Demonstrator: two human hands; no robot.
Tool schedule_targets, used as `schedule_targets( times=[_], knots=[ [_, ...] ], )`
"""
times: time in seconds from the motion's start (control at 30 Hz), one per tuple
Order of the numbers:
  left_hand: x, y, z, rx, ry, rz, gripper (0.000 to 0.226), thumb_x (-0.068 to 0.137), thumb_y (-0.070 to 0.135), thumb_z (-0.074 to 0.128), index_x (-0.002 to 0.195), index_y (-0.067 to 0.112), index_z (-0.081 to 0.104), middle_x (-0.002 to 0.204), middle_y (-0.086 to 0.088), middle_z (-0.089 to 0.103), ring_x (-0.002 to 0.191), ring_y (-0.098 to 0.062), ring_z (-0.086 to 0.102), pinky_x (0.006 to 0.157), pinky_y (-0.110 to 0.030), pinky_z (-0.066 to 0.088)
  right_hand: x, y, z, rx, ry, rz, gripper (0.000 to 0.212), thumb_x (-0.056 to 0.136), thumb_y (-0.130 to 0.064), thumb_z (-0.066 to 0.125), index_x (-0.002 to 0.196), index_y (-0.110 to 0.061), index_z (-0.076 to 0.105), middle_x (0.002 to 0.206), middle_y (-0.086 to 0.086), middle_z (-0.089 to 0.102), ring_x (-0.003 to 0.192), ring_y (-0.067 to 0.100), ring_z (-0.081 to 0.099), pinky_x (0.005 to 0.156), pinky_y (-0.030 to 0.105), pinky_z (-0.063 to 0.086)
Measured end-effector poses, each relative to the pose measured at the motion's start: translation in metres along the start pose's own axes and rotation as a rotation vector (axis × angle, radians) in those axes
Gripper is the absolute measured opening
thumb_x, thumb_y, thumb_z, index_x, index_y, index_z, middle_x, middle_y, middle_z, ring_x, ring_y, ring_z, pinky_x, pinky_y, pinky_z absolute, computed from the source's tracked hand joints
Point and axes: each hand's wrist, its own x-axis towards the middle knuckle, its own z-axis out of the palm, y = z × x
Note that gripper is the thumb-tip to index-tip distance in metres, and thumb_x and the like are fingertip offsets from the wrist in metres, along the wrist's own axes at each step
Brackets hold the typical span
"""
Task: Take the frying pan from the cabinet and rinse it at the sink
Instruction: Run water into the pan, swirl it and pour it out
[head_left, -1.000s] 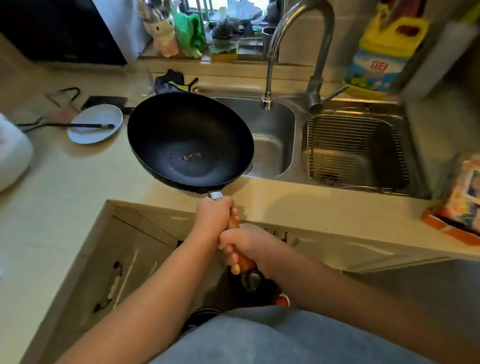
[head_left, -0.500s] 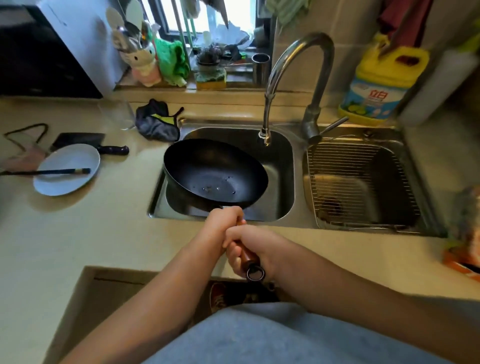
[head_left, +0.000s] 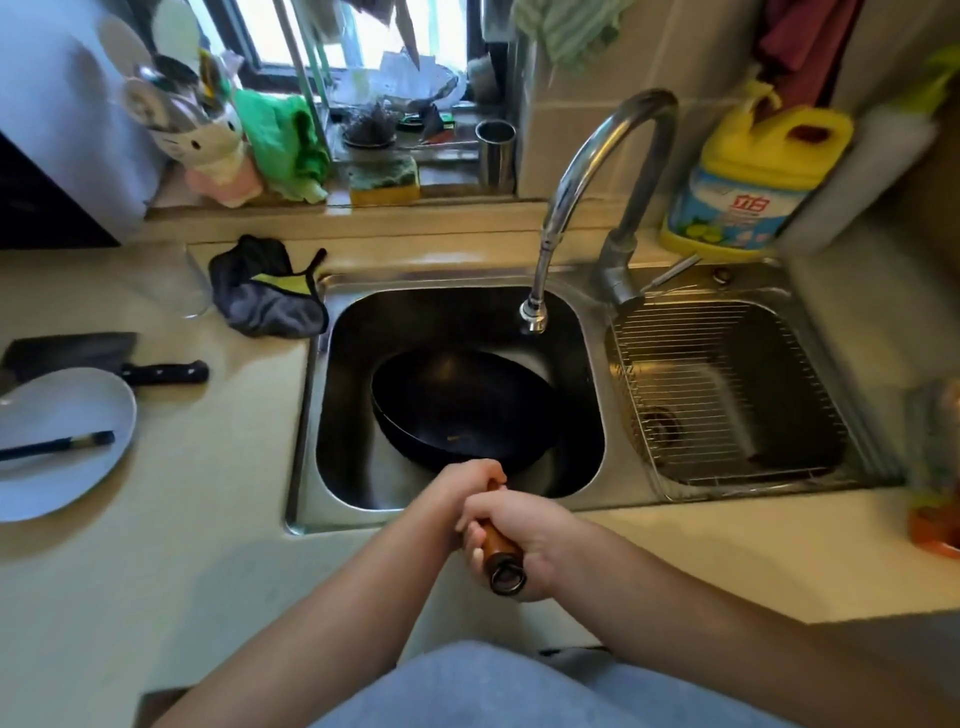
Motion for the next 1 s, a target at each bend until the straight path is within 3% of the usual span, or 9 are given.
schedule_targets(
  times=[0.23,0.37,0.5,0.57,0.63,0.77,1.0],
  knots=[
    [0.012,0.008,0.010,-0.036,-0.001,-0.052,0.039,0.087,0.010,0.057,0.048,0.011,0.051,0.032,0.003,0.050,0.023,-0.008,0.043,0.027,-0.011,0.029,0.012,-0.016,-0.011,-0.022,-0.025,0.064,0.011,0.085,0.005,0.058,0.089,-0.006,0.057,0.047,0.006,0.054,0.034,0.011,0.053,0.034,0.020,0.046],
    [0.020,0.009,0.015,-0.119,0.006,-0.087,0.036,0.086,0.009,0.059,0.050,0.010,0.052,0.040,-0.001,0.053,0.033,-0.013,0.045,0.042,-0.020,0.040,0.012,-0.024,-0.024,-0.082,-0.136,0.061,0.008,0.087,0.004,0.063,0.089,-0.003,0.060,0.052,0.008,0.059,0.043,0.014,0.059,0.040,0.026,0.053],
    [0.024,0.007,0.019,-0.205,-0.009,-0.116,0.034,0.086,0.007,0.056,0.053,0.008,0.051,0.044,-0.004,0.052,0.039,-0.015,0.046,0.046,-0.023,0.042,0.010,-0.032,-0.047,-0.331,-0.227,0.008,0.025,0.092,-0.021,0.068,0.109,-0.008,0.056,0.059,0.002,0.060,0.049,0.012,0.058,0.049,0.026,0.055],
    [0.025,0.005,0.019,-0.237,-0.035,-0.145,0.030,0.087,0.007,0.055,0.058,0.008,0.052,0.046,-0.004,0.051,0.038,-0.015,0.047,0.043,-0.022,0.043,0.005,-0.046,-0.064,-0.486,-0.273,-0.044,0.020,0.096,-0.031,0.061,0.091,-0.012,0.056,0.048,-0.005,0.052,0.040,0.007,0.051,0.047,0.022,0.051],
    [0.026,0.004,0.018,-0.259,-0.043,-0.151,0.022,0.088,0.005,0.054,0.066,0.007,0.052,0.049,-0.004,0.051,0.034,-0.013,0.048,0.037,-0.019,0.043,-0.001,-0.074,-0.086,-0.556,-0.177,-0.160,0.022,0.098,-0.032,0.057,0.087,-0.014,0.059,0.054,-0.003,0.054,0.040,0.007,0.055,0.043,0.021,0.050],
    [0.025,0.001,0.017,-0.274,-0.048,-0.144,0.016,0.090,0.004,0.055,0.074,0.007,0.053,0.054,-0.005,0.054,0.034,-0.012,0.051,0.036,-0.017,0.045,-0.014,-0.159,-0.138,-0.395,0.135,-0.448,0.020,0.097,-0.029,0.060,0.101,-0.010,0.065,0.080,0.008,0.064,0.066,0.017,0.065,0.052,0.026,0.054],
    [0.019,-0.001,0.021,-0.274,-0.029,-0.091,0.014,0.093,0.009,0.054,0.080,0.004,0.055,0.057,-0.007,0.055,0.038,-0.014,0.052,0.037,-0.019,0.047,-0.014,-0.277,-0.160,-0.192,0.392,-0.794,0.021,0.094,-0.031,0.063,0.108,-0.015,0.062,0.085,0.005,0.067,0.070,0.013,0.066,0.051,0.025,0.056]
  ],
)
